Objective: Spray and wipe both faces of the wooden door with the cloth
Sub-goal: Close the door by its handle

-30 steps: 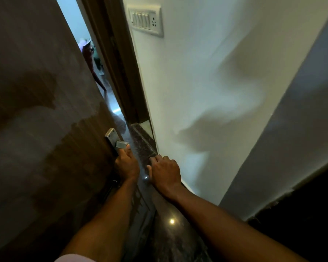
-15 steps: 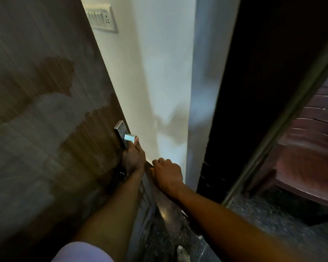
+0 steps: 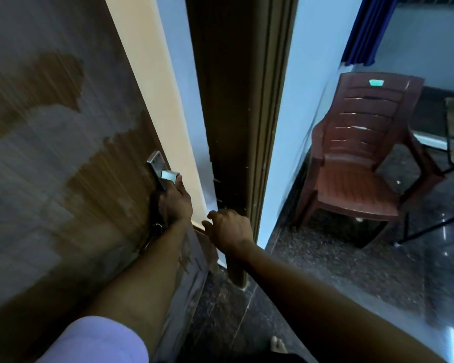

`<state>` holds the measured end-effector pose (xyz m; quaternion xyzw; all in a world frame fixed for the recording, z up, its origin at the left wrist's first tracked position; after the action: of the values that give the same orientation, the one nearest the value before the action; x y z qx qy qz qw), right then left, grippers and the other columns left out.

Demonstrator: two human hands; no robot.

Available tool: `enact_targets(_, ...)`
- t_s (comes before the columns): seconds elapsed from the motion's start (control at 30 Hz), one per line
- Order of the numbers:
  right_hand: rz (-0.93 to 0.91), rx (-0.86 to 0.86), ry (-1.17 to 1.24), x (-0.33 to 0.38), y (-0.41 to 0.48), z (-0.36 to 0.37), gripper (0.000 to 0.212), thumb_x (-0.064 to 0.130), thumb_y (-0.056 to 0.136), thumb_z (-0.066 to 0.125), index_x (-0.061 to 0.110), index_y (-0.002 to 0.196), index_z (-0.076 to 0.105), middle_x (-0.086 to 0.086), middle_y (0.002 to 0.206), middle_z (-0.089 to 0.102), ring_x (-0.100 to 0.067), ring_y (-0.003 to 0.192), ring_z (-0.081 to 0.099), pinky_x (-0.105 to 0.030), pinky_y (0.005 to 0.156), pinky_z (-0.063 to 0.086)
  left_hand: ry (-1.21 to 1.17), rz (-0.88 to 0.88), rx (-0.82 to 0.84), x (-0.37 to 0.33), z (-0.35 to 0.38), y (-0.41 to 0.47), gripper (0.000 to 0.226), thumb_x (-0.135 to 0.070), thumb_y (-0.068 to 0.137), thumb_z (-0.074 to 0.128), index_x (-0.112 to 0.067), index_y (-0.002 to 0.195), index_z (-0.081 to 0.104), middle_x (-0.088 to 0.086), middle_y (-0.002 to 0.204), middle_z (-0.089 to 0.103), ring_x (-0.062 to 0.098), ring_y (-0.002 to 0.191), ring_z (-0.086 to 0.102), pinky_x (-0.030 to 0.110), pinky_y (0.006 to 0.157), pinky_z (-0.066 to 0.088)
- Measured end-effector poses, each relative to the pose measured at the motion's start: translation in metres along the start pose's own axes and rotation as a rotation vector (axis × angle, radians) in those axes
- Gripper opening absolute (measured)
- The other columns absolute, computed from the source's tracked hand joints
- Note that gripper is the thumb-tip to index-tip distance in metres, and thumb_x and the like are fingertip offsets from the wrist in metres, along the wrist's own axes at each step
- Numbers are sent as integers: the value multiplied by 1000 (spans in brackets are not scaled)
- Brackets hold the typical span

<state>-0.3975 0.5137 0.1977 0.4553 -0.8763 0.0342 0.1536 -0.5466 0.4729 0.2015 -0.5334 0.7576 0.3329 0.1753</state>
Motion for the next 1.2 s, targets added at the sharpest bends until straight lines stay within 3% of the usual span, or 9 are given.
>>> enact_targets(0.13, 7, -53, -6, -17, -27, -19, 38, 48, 102, 43, 22, 114, 67, -1, 112, 69, -26, 99, 65, -30, 62, 33, -91, 112, 63, -24, -6, -31, 42, -40, 97, 41, -6, 116, 56, 22, 105, 66, 40, 98, 61, 39, 71, 45)
enact_targets(0.33, 93, 5, 6, -65, -76, -38, 32, 45, 102, 44, 22, 91, 62, -4, 95, 70, -30, 85, 67, -31, 63, 35, -107, 103, 139, -39, -4, -76, 44, -44, 97, 37, -9, 112, 57, 20, 99, 65, 39, 93, 61, 38, 66, 42)
enact_targets(0.57, 181, 33, -35, -131, -117, -36, 39, 50, 100, 42, 23, 101, 70, -5, 91, 71, -29, 83, 67, -31, 62, 38, -148, 84, 159, -48, 3, -119, 45, -47, 96, 34, -10, 109, 56, 22, 93, 66, 41, 88, 62, 44, 71, 51)
enact_targets(1.0, 167, 27, -27, -167, -147, -44, 43, 54, 101, 41, 23, 102, 71, -3, 87, 70, -26, 79, 67, -29, 60, 36, -76, 75, 187, -69, -7, -168, 42, -44, 97, 35, -12, 115, 55, 19, 106, 65, 37, 97, 60, 36, 72, 41)
enact_targets(1.1, 167, 15, -14, -169, -147, -44, 43, 55, 101, 42, 24, 103, 71, -2, 87, 70, -25, 78, 67, -29, 59, 35, -34, 68, 174, -67, -9, -169, 46, -48, 96, 31, -14, 114, 56, 19, 105, 65, 37, 98, 60, 40, 80, 43)
enact_targets(1.2, 157, 14, -21, -171, -151, -41, 43, 56, 100, 41, 24, 104, 71, -2, 89, 71, -26, 81, 67, -30, 61, 37, -39, 47, 192, -65, -10, -171, 41, -44, 97, 34, -14, 117, 55, 19, 107, 64, 37, 99, 60, 36, 75, 40)
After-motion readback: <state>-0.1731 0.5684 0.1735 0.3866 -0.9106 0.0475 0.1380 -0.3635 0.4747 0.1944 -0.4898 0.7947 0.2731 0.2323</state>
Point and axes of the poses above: each hand's wrist, its own y-axis towards the middle knuckle, its own z-axis out of the palm, x = y × z, the point moved 4 cm from there along y, towards the middle knuckle
